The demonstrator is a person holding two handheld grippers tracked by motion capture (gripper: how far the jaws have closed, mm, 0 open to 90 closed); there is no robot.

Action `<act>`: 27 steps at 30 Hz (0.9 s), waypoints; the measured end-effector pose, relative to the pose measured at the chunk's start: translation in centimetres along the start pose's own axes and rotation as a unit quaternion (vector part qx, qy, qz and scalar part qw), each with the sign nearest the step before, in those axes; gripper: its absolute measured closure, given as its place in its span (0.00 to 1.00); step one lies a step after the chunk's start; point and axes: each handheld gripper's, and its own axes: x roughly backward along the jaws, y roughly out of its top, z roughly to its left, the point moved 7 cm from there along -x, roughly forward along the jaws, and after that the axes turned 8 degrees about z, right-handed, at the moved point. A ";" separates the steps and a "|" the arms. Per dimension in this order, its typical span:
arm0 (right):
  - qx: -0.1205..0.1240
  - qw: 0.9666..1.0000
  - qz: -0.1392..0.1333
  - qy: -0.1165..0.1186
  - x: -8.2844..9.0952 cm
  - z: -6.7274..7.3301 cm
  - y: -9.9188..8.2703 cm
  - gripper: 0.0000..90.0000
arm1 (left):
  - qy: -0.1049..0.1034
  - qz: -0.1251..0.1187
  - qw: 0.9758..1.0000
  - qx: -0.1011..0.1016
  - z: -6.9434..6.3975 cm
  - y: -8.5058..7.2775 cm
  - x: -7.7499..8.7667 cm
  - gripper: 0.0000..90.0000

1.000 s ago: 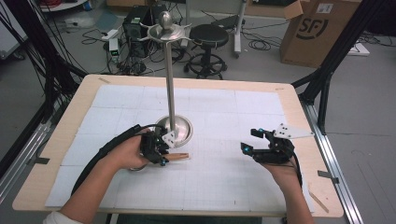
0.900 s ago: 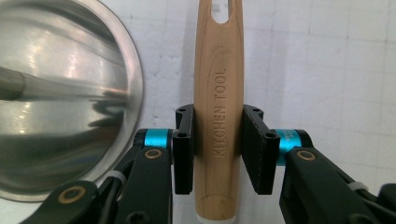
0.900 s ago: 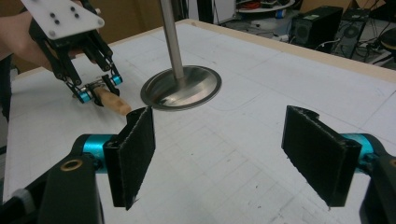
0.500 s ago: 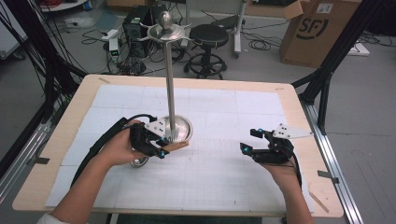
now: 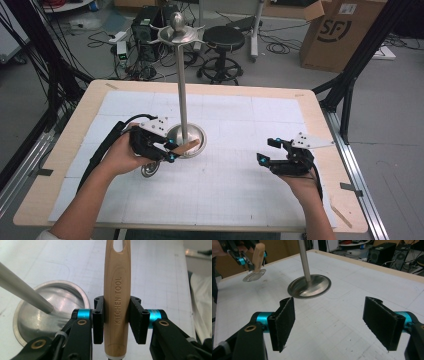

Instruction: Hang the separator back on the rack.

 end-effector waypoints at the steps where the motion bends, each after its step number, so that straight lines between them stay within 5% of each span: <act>1: 0.000 1.000 0.001 0.000 0.0 0.0 0.0 0.28 | 0.001 -0.012 1.000 0.005 0.1 0.1 0.3 0.75; 9: 0.001 1.000 0.001 -0.001 0.0 -0.1 0.0 0.28 | 0.032 -0.068 0.997 0.034 0.6 0.2 1.7 0.75; 14: 0.001 1.000 0.000 -0.001 0.0 0.0 0.0 0.28 | 0.036 -0.115 0.991 0.050 0.8 -0.3 2.3 0.75; 27: 0.003 1.000 0.001 0.001 -0.1 -0.1 0.0 0.28 | 0.031 -0.135 0.989 0.052 0.8 -0.5 2.7 0.75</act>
